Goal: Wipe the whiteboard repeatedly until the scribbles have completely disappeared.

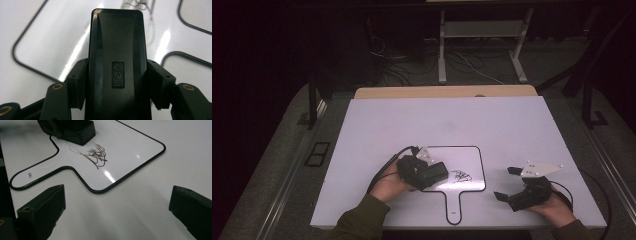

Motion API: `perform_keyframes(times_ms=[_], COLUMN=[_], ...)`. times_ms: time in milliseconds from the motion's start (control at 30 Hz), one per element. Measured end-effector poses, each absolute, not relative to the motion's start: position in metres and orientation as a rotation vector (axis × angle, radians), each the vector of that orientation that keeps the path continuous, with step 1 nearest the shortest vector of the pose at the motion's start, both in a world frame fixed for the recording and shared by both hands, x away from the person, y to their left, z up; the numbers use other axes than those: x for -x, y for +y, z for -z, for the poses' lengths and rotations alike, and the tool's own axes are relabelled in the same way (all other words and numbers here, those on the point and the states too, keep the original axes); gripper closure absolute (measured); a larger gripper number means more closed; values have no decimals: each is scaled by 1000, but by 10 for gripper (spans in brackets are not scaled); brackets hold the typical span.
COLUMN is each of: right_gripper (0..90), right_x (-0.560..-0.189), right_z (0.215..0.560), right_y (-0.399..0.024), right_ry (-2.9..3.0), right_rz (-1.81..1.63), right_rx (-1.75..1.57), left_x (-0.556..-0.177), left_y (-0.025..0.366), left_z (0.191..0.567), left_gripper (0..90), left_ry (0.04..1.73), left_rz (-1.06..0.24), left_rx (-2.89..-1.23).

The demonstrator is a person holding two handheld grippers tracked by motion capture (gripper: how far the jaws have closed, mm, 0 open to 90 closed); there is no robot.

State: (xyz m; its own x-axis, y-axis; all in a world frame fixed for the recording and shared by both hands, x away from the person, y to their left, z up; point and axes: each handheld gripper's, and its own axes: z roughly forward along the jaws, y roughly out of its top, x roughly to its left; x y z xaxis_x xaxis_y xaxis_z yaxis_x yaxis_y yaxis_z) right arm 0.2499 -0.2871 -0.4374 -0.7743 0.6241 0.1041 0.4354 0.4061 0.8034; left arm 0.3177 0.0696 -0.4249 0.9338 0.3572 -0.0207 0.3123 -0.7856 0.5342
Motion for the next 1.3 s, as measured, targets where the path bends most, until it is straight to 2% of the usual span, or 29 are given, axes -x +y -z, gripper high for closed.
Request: perform_keyframes(times_ms=[100,400,733,1100,1300], right_gripper=[0,0,0,0,0], right_x=[-250,-250,-250,-250,-250], right_z=[437,437,437,438,438], right_y=[-287,-287,-287,-287,-287], right_ry=[2453,2450,2454,2452,2451], right_rz=[-1301,-1300,-1300,-1300,-1300], right_rx=[-935,-940,-936,-939,-940], left_x=[-316,-334,-313,-337,-327], left_y=[67,79,70,87,82], left_z=[424,426,424,425,423], left_gripper=[392,392,392,392,392], left_ry=[457,561,478,597,550], left_rz=[-109,-147,-107,-170,-143], left_rx=[-2550,-2512,-2550,-2520,-2549])
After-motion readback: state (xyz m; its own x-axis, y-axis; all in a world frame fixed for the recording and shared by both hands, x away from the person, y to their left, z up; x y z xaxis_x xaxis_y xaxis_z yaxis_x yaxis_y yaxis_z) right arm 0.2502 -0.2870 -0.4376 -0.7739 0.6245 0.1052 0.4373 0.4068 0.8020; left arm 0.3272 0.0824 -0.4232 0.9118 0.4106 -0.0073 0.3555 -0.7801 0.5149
